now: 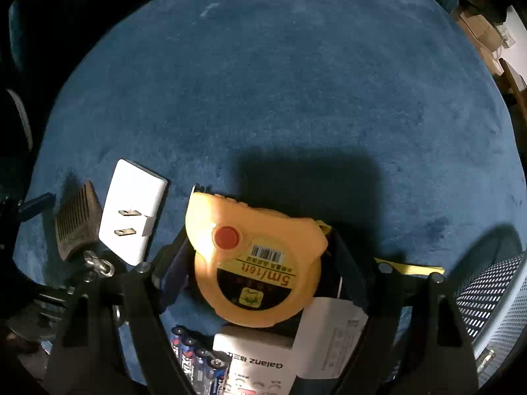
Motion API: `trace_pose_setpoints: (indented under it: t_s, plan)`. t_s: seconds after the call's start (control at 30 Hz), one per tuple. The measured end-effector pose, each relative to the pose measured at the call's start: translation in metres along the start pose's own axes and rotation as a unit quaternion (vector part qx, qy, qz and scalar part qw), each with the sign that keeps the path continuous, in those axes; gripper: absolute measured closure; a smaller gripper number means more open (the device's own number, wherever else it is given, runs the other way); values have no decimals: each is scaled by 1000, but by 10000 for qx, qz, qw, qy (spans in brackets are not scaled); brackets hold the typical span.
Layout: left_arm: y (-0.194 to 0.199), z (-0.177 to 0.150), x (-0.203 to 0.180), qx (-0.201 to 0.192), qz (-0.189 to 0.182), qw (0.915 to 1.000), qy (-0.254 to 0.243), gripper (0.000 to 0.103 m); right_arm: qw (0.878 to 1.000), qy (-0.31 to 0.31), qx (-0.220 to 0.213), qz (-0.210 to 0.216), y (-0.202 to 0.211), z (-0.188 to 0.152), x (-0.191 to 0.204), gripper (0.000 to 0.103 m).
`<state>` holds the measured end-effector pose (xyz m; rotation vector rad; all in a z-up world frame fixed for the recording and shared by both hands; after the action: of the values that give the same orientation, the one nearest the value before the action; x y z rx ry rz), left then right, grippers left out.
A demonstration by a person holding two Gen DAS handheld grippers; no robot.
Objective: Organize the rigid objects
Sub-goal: 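Lower the left tool onto the wooden comb while the right tool descends onto the yellow tape measure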
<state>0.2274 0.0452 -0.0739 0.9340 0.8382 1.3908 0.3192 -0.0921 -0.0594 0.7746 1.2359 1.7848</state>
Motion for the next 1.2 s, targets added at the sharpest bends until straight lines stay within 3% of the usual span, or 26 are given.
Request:
trace_pose_setpoints:
  t_s: [0.1,0.17,0.27,0.3,0.37,0.5,0.67,0.73,0.8,1.2]
  plan:
    - [-7,5,-1,91,-435,9984,339,15,10000,-18,-6,33,-4,2,-4,21]
    - [-5,4,6,76,-591,9955,740,30,10000,-4,-26,69,-3,2,-5,21]
    - [3,-6,18,106,-519,9891,1373,49,9999,45,-52,96,3,1,-10,22]
    - [7,-13,22,141,-508,9839,1710,51,9999,47,-60,103,5,1,-11,23]
    - [14,-26,22,249,-469,9775,2043,52,9999,59,-72,116,7,2,-12,23]
    - [19,-31,15,187,-402,9820,1838,51,9999,52,-74,114,8,2,-13,23]
    - [0,-21,7,193,-519,9800,1912,36,9999,-13,-86,60,5,4,-12,21]
    - [-3,-20,13,214,-469,9815,1842,37,9999,-37,-104,33,3,2,-10,21]
    - [3,-20,18,192,-359,9842,1726,52,9999,34,-150,20,4,2,-9,23]
    - [38,-3,15,-227,-263,9840,1745,53,9979,-321,-486,299,44,-3,-9,27]
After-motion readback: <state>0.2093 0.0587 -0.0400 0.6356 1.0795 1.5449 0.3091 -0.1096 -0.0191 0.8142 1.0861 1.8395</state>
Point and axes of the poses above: each gripper's, at about its wrist camera, not at the fingertips, and y roughly against the way its jaws point, x to its left, z to its top, the point moved 9 cm from there along -y, roughly the way its jaws point, and after that the axes turned 9 degrees about -x, right-handed, at the moved point
